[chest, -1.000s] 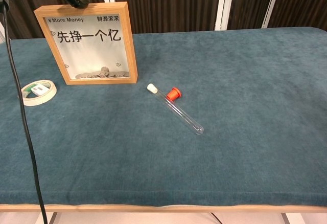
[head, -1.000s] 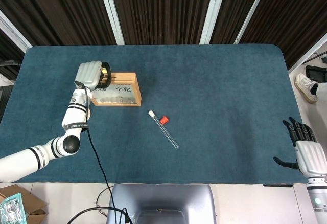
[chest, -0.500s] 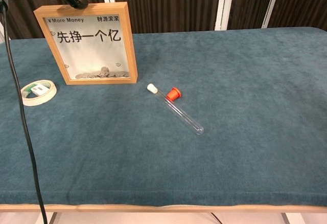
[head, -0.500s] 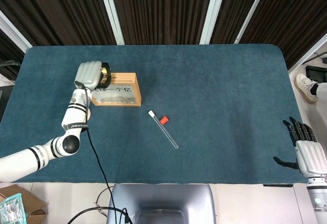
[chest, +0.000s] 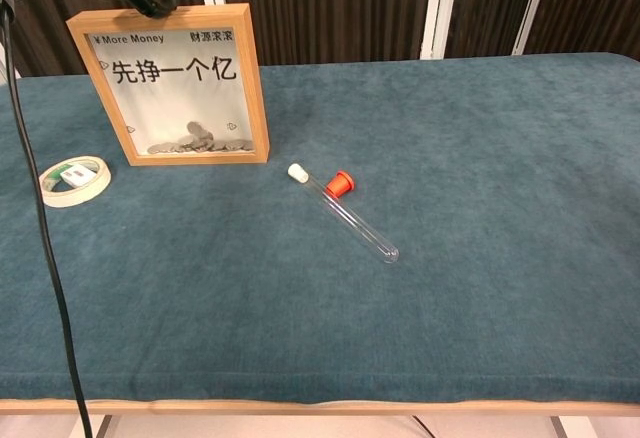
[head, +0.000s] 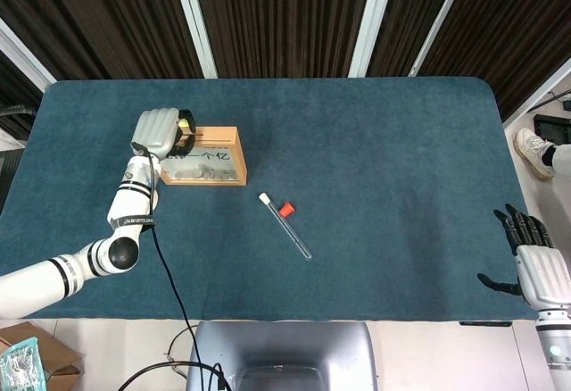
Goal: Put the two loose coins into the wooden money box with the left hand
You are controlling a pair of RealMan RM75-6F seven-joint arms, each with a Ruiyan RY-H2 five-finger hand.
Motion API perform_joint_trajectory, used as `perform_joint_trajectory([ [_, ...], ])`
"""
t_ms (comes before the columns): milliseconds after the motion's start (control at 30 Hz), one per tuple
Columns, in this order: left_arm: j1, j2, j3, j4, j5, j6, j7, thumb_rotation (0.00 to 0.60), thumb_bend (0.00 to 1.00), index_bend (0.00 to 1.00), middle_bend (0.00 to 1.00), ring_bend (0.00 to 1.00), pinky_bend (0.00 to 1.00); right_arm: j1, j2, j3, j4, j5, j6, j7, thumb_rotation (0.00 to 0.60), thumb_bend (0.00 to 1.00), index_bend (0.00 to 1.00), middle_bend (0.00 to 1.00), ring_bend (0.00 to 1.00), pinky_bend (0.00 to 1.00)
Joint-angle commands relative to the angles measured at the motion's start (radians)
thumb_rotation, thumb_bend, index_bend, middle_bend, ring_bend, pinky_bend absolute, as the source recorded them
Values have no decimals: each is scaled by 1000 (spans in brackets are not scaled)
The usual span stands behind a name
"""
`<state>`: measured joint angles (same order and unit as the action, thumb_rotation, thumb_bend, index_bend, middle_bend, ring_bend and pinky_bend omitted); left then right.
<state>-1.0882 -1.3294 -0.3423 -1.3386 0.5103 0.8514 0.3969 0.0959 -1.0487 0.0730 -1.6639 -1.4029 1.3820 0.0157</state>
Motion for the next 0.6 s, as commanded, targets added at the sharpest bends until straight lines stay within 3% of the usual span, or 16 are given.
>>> perform_joint_trajectory([
  [33, 5, 4, -5, -13, 18, 13, -11, 600, 426, 465, 1000, 1000, 1000, 0, 0, 0, 0, 0, 1, 1, 600, 114, 0, 0, 0, 0],
  [167, 36, 25, -15, -78, 110, 86, -52, 600, 418, 404, 1000, 1000, 1000, 0, -1, 0, 2, -4, 3, 1, 600, 114, 0, 0, 0, 0],
  [267, 99, 83, -10, -209, 247, 193, -96, 600, 401, 301, 995, 1000, 1000, 2, -1, -4, 2, -10, -2, 1, 600, 114, 0, 0, 0, 0],
  [333, 164, 148, 23, -328, 347, 269, -103, 600, 398, 233, 926, 998, 1000, 1, 0, -7, 0, -19, 1, 3, 600, 114, 0, 0, 0, 0],
  [367, 198, 180, 45, -382, 391, 301, -104, 600, 397, 195, 833, 974, 1000, 0, 1, -9, -1, -24, 4, 3, 600, 114, 0, 0, 0, 0],
  [433, 280, 249, 101, -490, 481, 365, -111, 600, 395, 137, 615, 822, 968, -2, 2, -13, -3, -33, 8, 3, 600, 114, 0, 0, 0, 0],
  [467, 342, 295, 150, -554, 548, 408, -123, 600, 394, 104, 480, 657, 873, -4, 3, -18, -5, -40, 10, 0, 600, 114, 0, 0, 0, 0],
  [500, 392, 328, 193, -593, 604, 438, -134, 600, 393, 77, 363, 474, 724, -5, 3, -21, -7, -46, 10, -4, 600, 113, 0, 0, 0, 0],
  [600, 582, 411, 367, -651, 797, 568, -149, 600, 390, 35, 157, 138, 314, -7, 0, -36, -16, -65, 12, -35, 600, 114, 0, 0, 0, 0],
])
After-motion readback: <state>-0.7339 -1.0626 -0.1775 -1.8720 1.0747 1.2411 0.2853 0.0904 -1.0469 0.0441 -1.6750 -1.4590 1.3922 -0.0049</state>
